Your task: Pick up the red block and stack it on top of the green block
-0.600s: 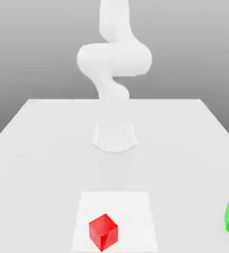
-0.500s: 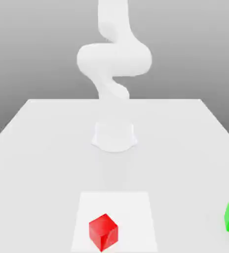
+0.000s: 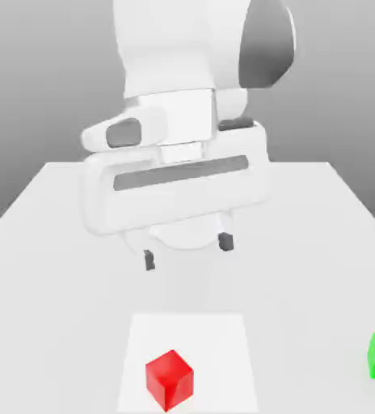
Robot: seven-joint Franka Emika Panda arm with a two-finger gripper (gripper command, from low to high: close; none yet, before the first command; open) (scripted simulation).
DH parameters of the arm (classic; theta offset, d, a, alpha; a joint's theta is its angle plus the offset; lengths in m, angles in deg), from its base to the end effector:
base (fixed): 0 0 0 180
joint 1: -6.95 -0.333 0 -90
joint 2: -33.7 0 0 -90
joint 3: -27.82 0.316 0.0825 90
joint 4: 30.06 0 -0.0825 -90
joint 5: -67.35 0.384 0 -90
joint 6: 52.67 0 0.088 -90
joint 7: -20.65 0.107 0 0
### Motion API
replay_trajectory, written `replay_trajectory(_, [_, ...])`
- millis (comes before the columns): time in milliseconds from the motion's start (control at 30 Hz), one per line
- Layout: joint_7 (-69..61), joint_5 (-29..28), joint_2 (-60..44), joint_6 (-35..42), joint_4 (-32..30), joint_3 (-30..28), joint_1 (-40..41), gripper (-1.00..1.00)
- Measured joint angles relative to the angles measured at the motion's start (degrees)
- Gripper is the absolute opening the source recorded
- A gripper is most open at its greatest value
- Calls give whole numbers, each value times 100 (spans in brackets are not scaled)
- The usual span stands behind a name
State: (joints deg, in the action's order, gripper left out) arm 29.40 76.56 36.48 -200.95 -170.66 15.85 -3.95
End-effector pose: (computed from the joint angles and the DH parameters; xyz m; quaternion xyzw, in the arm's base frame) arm 0.4917 -0.0120 0.3335 -0.9833 0.1492 -0.0862 0.0591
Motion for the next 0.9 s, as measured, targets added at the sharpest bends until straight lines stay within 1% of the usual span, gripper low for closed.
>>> replay_trajectory(100, [-403, -55, -595, -253, -133, -9, 22, 0])
replay_trajectory(233, [-774, -271, -1358, -638, -280, -33, 72, 0])
replay_trajectory(367, [-1080, 31, -2180, -1283, -183, 240, 285, 0])
replay_trajectory(400, [-1138, 107, -2354, -1425, -156, 321, 351, -100])
replay_trajectory(633, [-1146, 111, -2379, -1436, -153, 339, 368, -100])
replay_trajectory(800, [-805, -356, -1499, -706, -290, 91, 173, -100])
replay_trajectory(900, [-817, -567, -1416, -437, -103, 484, -253, -100])
